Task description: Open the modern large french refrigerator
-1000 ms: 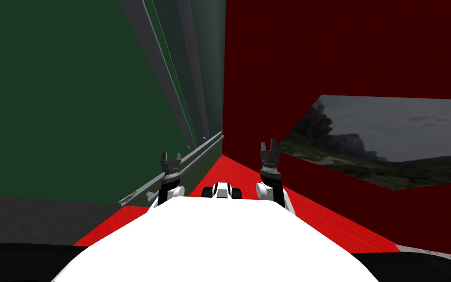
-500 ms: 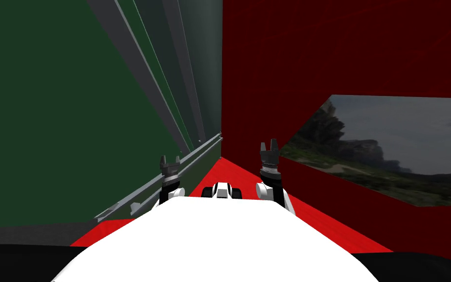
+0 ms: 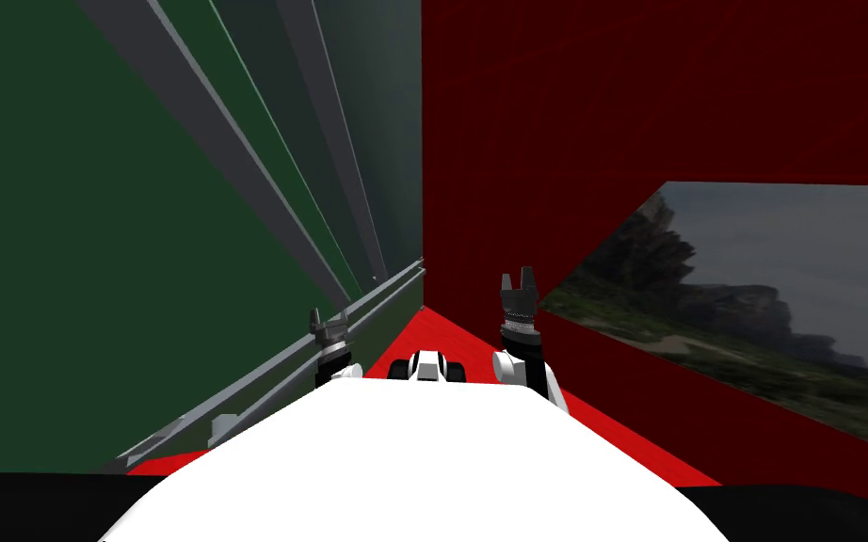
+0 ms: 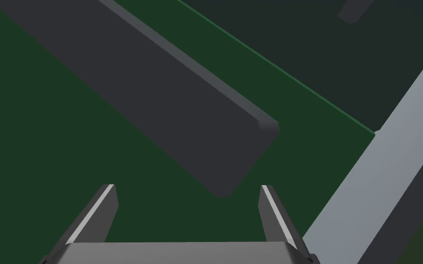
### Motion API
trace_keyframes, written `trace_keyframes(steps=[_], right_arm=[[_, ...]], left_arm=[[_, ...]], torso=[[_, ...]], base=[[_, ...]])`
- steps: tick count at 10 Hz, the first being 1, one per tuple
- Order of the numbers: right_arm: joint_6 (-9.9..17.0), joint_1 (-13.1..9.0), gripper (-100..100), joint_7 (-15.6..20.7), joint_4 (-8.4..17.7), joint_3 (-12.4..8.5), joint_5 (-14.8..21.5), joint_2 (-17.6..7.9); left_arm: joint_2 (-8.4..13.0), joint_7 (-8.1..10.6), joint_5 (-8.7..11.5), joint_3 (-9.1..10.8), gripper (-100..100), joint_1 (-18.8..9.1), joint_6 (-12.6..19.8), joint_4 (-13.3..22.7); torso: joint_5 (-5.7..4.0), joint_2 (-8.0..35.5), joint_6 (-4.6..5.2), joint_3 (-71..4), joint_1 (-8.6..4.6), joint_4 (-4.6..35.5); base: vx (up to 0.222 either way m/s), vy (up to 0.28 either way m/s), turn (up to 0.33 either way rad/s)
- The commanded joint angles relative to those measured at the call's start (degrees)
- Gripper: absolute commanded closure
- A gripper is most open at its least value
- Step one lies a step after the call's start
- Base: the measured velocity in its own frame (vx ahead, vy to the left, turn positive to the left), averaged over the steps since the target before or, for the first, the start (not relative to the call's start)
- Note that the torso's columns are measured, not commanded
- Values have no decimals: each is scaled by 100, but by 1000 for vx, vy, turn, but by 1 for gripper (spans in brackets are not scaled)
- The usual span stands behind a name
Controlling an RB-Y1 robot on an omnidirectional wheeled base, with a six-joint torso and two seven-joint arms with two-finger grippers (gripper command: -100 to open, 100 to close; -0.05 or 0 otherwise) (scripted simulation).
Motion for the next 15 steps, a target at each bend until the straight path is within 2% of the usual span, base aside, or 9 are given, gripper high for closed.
trace_keyframes(steps=[1,6,7,8,10,11,12,14,15], right_arm=[[0,0,0,0,0,0,0,0],[0,-1,0,0,0,-1,0,-1],[0,-2,0,0,0,0,0,0],[0,-2,0,0,0,-1,0,0],[1,-2,0,0,1,-1,0,0],[1,-2,0,0,1,0,0,0],[1,-2,0,0,0,0,0,0],[1,-2,0,0,0,-2,0,-1],[1,-3,0,0,1,-1,0,-1]], left_arm=[[-271,59,48,26,-100,-60,-32,169],[-173,-88,113,118,-100,-153,502,-286],[-182,-63,102,95,-100,-117,421,-227],[-207,-27,76,66,100,-91,251,-96],[-242,34,38,15,100,-30,1,95],[-208,10,62,65,100,-72,87,-10],[-191,69,-101,-222,100,82,69,-130],[-171,123,-262,-505,100,229,76,-257],[-151,176,-423,-700,100,376,84,-383]], torso=[[-3,27,-13,17,0,8],[-3,29,-16,18,4,9],[-8,23,-16,14,8,13],[-7,22,-15,13,10,12],[17,12,-1,15,1,-9],[19,7,2,13,-1,-12],[9,3,-7,7,7,-4],[8,37,-15,25,17,6],[3,35,-13,25,9,9]], base=[[73,-53,19],[20,1,23],[0,0,0],[-10,4,-5],[-23,3,-35],[-19,-4,-3],[-32,42,119],[-55,81,110],[-54,53,93]])
